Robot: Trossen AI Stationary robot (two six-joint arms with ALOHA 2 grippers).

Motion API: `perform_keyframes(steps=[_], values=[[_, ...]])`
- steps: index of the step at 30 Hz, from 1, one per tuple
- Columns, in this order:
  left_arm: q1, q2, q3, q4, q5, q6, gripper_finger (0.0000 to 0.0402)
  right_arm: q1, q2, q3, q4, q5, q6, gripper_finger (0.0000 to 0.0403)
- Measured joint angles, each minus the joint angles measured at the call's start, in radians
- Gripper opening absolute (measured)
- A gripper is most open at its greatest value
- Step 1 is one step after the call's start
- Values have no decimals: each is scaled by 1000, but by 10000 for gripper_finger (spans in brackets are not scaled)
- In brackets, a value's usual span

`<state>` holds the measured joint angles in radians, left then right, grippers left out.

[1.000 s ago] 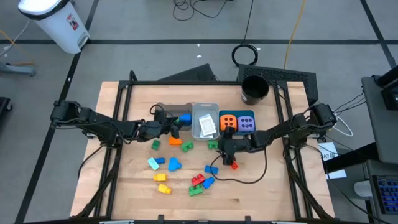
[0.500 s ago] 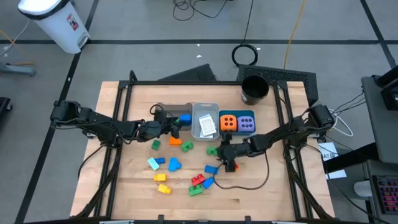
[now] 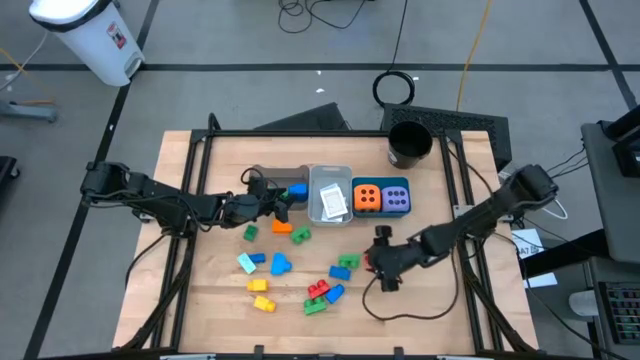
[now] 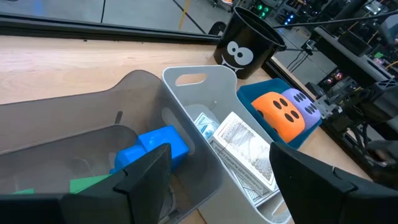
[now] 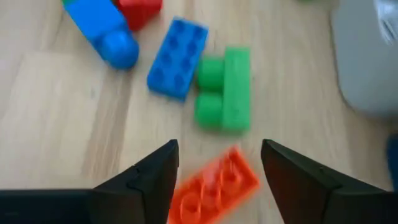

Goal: Pick & Place Toys
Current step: Put the orange game piece into the black bin

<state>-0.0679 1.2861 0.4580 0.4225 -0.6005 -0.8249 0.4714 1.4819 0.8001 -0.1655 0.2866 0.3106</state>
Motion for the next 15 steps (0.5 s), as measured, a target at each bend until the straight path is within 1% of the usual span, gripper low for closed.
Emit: perform_keyframes(steps=[4,8,11,15], values=[[0,0,0,0,0,0,280,44,-27,1,-129,1,138,258],[0,0,0,0,0,-7,280,60,24,1,-148,2,272,291],[0,0,0,0,0,-15,280,60,62,1,-148,20,349,300],[0,0,0,0,0,-16,280,51,87,1,-149,50,426,295]])
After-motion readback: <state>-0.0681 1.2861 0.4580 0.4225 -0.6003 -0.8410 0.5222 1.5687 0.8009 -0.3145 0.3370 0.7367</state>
